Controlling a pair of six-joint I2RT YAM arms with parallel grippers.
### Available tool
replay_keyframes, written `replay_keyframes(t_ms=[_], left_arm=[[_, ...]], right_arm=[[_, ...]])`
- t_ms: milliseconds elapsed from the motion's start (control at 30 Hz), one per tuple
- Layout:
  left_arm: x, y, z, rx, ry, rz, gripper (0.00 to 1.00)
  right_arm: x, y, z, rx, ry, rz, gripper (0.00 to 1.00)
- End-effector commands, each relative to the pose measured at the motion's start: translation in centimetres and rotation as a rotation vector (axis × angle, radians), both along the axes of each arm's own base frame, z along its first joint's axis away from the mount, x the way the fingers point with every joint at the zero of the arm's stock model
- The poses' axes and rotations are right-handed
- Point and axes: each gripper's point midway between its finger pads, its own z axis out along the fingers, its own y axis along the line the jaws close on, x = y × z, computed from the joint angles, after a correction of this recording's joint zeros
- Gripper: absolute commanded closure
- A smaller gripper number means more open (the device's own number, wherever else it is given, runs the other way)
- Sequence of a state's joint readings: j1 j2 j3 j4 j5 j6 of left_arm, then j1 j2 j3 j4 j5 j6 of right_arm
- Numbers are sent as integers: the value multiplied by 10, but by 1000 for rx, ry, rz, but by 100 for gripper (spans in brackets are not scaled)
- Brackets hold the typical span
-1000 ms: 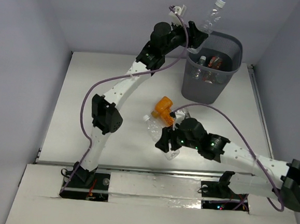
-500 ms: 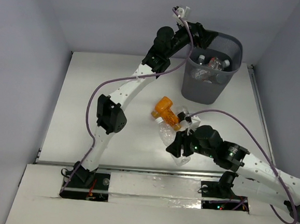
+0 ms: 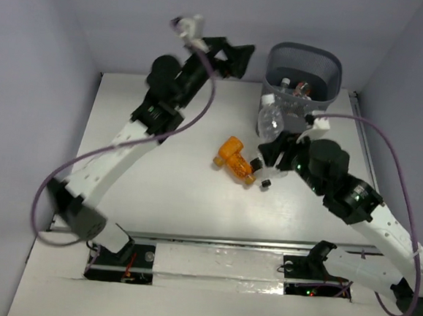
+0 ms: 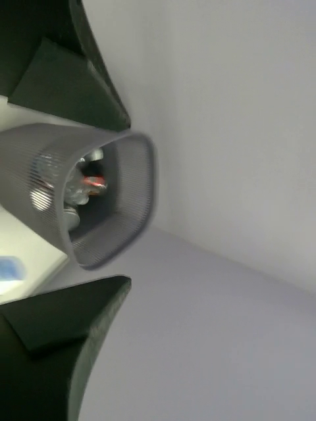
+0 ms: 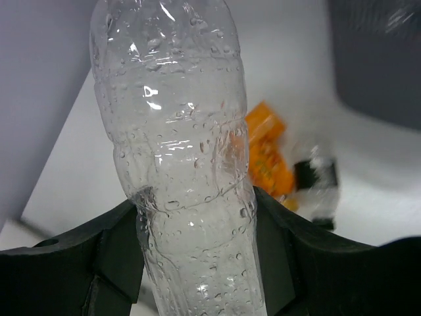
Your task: Put the plastic bottles in the bin
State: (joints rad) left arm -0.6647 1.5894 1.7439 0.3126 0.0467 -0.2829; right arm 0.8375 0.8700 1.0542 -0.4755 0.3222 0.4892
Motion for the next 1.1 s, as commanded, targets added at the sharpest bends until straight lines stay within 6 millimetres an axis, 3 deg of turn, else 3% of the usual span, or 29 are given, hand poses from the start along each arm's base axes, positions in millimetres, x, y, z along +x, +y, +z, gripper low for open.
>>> replay_keyframes(t_ms=[0,33,67,100,133,167,200,267,300,333,367,467,500,533,567,600,667,700,767,800,867,900,967,1000,1067], left_arm=[[-17,67,-28,-102,64,200,16],[-38,86,-19,-149,52,208,22],[-42,92,-35,-159,85,222,27],[-39,94,-78,-145,173,240,40],[-47,99,-84,-153,188,236,46],[-47,99,-105,-129,229,240,54],[-46,98,-134,-88,281,248,58],[-46,94,-174,-26,376,243,67],[-49,90,-203,17,423,224,70],[-54,87,-218,28,456,212,71],[-56,87,-233,45,480,206,71],[-68,86,-286,105,576,192,71],[-74,86,-304,127,608,176,68],[-79,82,-314,141,629,164,66],[-80,83,-321,139,649,166,61],[-90,76,-331,155,669,142,52],[-99,67,-338,161,686,118,41],[-109,54,-339,164,693,80,29],[-116,42,-346,173,707,67,19],[-121,33,-349,173,718,52,10],[-122,23,-363,183,746,42,5],[-122,18,-374,190,774,31,2],[-122,8,-376,185,773,8,1],[-119,4,-374,184,770,7,1],[-114,-1,-387,217,786,15,1]], right_arm=[[51,-37,72,14,-186,-176,60],[60,-42,84,13,-208,-199,60],[77,-42,85,-23,-211,-217,60],[89,-55,114,-4,-261,-272,60],[99,-57,122,-12,-269,-291,59],[121,-56,117,-43,-253,-310,59],[129,-58,143,-11,-295,-311,59],[152,-76,156,-6,-311,-369,59],[171,-76,150,-16,-297,-382,59],[177,-83,169,2,-328,-402,59],[188,-95,172,-1,-334,-434,59],[221,-108,177,-32,-334,-484,58],[228,-108,175,-47,-326,-493,58],[247,-110,161,-72,-300,-509,57],[252,-110,167,-77,-313,-513,56],[261,-123,161,-95,-297,-547,56],[281,-126,148,-108,-267,-559,54],[287,-132,143,-111,-255,-571,51],[296,-134,133,-108,-235,-571,37],[298,-132,130,-106,-228,-566,17],[296,-132,131,-101,-227,-564,4],[296,-130,132,-95,-231,-555,0],[291,-131,137,-94,-240,-551,0],[281,-132,150,-82,-267,-550,0],[271,-133,151,-75,-273,-543,0]])
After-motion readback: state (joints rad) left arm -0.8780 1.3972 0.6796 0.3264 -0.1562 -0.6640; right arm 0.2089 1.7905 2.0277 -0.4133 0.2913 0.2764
